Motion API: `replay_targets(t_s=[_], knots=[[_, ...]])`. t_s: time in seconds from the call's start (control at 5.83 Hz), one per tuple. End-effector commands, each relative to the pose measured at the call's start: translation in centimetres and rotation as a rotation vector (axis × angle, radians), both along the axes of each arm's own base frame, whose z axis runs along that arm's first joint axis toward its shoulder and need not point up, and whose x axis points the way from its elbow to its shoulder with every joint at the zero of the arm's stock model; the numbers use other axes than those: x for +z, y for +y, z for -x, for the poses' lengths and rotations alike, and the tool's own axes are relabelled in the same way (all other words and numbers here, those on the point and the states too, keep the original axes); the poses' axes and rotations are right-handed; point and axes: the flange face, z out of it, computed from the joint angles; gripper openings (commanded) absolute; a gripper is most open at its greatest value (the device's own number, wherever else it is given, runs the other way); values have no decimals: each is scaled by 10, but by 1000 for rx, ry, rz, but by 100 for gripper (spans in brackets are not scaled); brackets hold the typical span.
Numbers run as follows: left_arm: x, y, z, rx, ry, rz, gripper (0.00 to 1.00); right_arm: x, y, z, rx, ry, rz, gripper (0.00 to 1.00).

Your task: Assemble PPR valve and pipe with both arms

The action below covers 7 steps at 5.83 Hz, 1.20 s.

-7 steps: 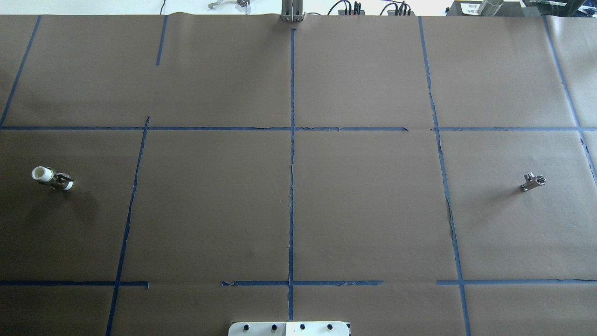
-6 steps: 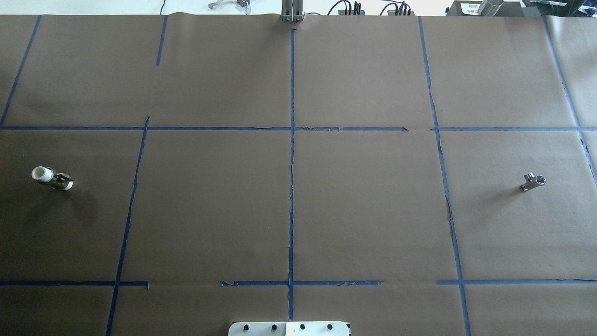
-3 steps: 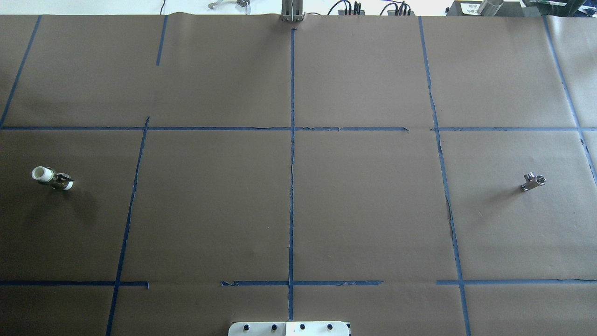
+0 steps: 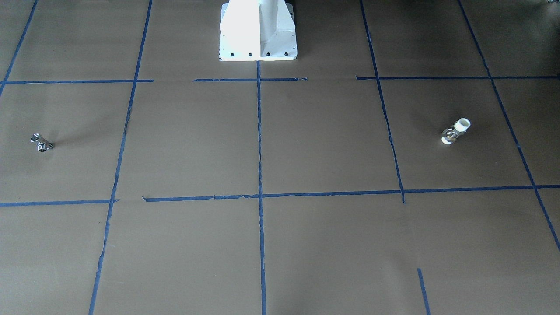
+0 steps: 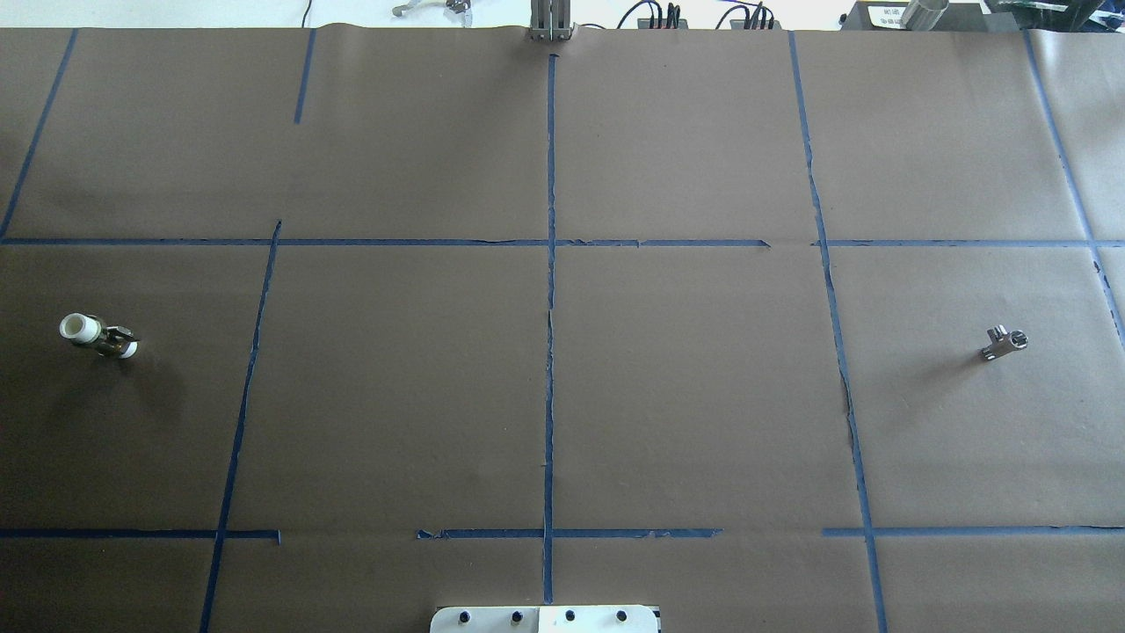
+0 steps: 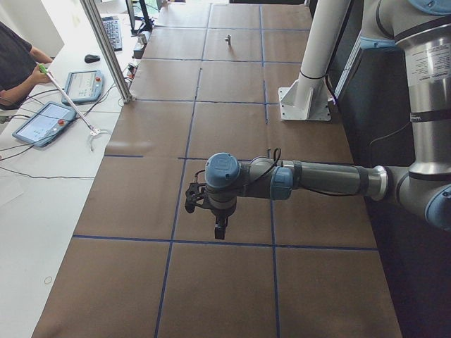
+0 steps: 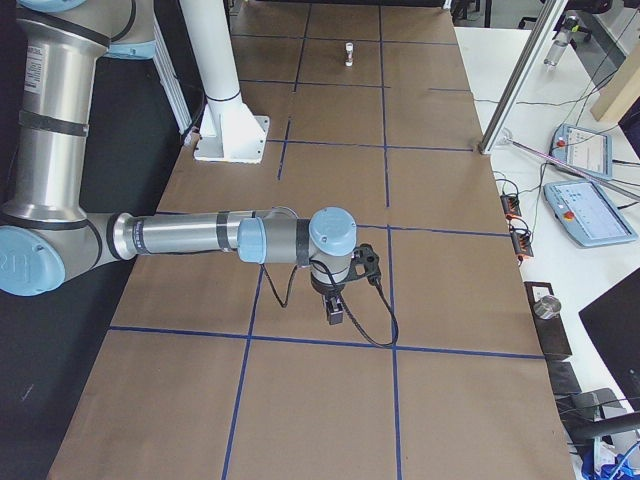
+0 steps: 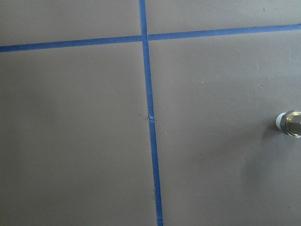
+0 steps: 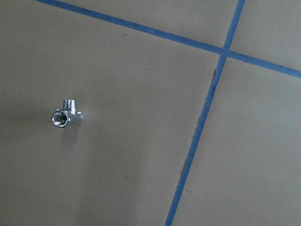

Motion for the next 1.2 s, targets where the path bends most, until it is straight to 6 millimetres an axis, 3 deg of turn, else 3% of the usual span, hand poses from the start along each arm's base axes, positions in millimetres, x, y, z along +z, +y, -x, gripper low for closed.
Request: replay_targets(t_s=[0.0, 0.34, 0.51, 0.69, 1.03], knots=[[-18, -8, -9, 5, 78, -31, 100, -1, 0, 0, -5, -1, -8, 100], [-50, -19, -99, 61, 102, -53, 100, 0, 0, 0, -2, -3, -3, 100], [-57, -20, -130, 56, 82, -81, 100, -2, 0, 4, -4, -52, 4, 100], [-69, -34, -161, 75, 18, -152, 100, -4, 0, 4, -6, -56, -2, 100], [-67, -48, -209, 138, -33, -188, 100, -5, 0, 5, -6, -66, -1, 100]])
